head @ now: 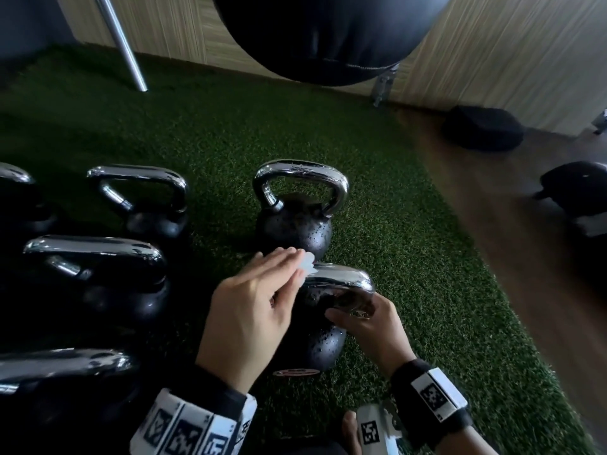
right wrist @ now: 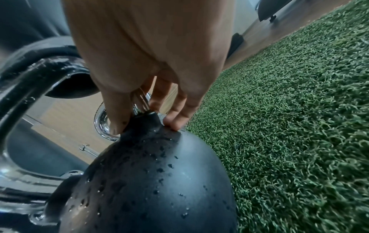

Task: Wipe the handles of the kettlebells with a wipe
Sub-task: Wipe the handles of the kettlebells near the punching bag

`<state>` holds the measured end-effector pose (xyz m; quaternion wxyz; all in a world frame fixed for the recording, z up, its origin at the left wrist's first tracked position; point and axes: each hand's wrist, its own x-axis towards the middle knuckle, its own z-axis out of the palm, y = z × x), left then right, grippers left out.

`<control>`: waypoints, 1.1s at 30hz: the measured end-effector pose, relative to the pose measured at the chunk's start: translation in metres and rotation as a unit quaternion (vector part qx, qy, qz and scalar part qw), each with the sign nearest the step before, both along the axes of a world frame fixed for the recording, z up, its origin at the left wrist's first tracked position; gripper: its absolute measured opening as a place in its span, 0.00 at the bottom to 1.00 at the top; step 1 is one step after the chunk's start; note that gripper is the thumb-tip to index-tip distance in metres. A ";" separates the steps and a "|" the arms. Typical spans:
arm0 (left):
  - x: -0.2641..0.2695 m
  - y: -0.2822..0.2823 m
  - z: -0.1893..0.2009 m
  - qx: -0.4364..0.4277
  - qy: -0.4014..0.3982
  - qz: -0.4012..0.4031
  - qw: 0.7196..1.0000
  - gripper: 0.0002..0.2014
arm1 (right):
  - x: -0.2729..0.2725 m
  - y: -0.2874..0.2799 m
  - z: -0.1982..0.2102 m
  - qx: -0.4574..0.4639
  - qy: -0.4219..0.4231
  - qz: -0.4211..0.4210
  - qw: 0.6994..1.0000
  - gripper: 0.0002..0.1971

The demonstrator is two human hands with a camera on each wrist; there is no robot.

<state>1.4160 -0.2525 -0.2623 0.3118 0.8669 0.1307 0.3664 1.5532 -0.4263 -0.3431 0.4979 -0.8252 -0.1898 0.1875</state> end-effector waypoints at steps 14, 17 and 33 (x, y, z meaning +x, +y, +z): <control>-0.023 0.014 -0.041 -0.244 -0.061 0.086 0.964 0.15 | -0.003 0.000 -0.002 0.042 0.015 0.001 0.999 0.24; -0.024 0.018 -0.058 -0.429 -0.054 0.074 0.899 0.12 | -0.004 0.000 0.001 0.042 0.025 0.003 0.999 0.22; -0.032 0.018 -0.090 -0.289 0.084 0.063 0.952 0.17 | 0.002 -0.008 0.012 0.013 0.034 0.052 0.998 0.19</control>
